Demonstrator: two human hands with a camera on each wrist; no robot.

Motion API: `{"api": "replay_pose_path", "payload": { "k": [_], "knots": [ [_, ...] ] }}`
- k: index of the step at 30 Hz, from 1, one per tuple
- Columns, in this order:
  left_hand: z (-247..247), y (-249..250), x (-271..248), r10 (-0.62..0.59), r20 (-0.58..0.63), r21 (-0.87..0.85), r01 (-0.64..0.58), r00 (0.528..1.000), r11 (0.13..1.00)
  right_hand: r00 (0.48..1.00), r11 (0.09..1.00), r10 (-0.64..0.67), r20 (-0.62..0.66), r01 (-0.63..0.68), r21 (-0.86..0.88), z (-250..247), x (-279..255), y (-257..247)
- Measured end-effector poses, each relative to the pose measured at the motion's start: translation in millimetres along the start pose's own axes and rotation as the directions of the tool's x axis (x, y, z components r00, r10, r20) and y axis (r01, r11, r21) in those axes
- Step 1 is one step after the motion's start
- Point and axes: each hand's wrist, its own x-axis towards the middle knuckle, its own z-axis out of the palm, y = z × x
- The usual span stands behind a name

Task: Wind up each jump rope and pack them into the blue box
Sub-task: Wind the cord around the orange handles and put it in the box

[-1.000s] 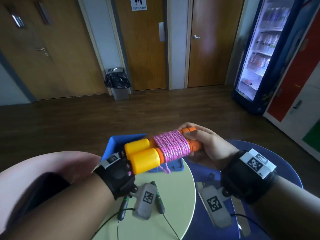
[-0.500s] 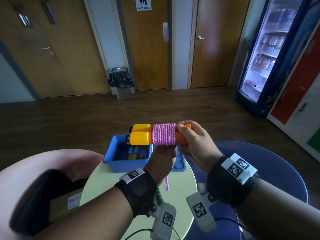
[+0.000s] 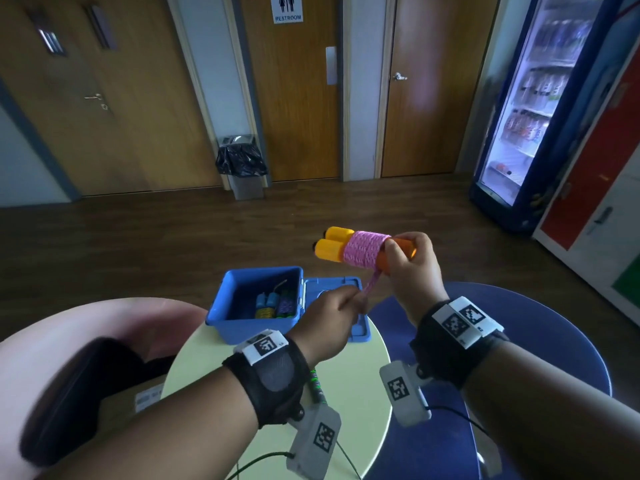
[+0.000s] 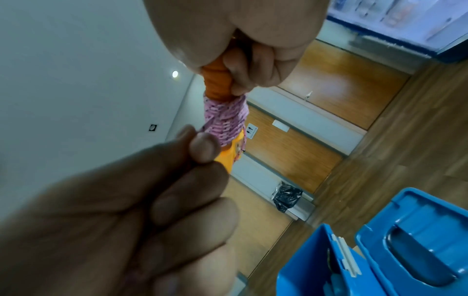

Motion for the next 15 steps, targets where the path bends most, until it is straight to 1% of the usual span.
{"api": "replay_pose_path", "payload": {
  "k": [2,4,6,9,13,15],
  "knots": [
    [-3.3,0.8,3.9,0.000,0.041,0.106,-0.004,0.999,0.994,1.000,0.998,-0.014,-0.001,0.014,-0.068,-1.9,0.1,4.4],
    [-6.3,5.8,5.3,-0.011,0.080,0.167,-0.003,0.997,0.986,1.000,0.995,-0.012,0.006,0.012,-0.104,-1.9,-2.3,6.1],
    [-6.8,9.7,5.8,0.003,0.103,0.211,-0.025,0.995,0.977,1.000,0.991,-0.007,0.009,0.008,-0.134,-1.9,-4.6,5.5],
    [-6.9,14.2,5.4,0.025,0.114,0.280,-0.057,0.993,0.958,1.000,0.986,-0.010,0.022,0.013,-0.166,-3.8,-6.3,3.6],
    [-14.0,19.5,4.9,0.046,0.127,0.412,-0.095,0.991,0.906,0.994,0.965,-0.084,0.063,0.097,-0.243,-5.2,-11.7,4.6],
    [-16.7,23.6,3.0,0.074,0.144,0.435,-0.130,0.987,0.891,0.994,0.968,-0.087,0.062,0.099,-0.232,-4.6,-12.8,2.8]
  ]
}}
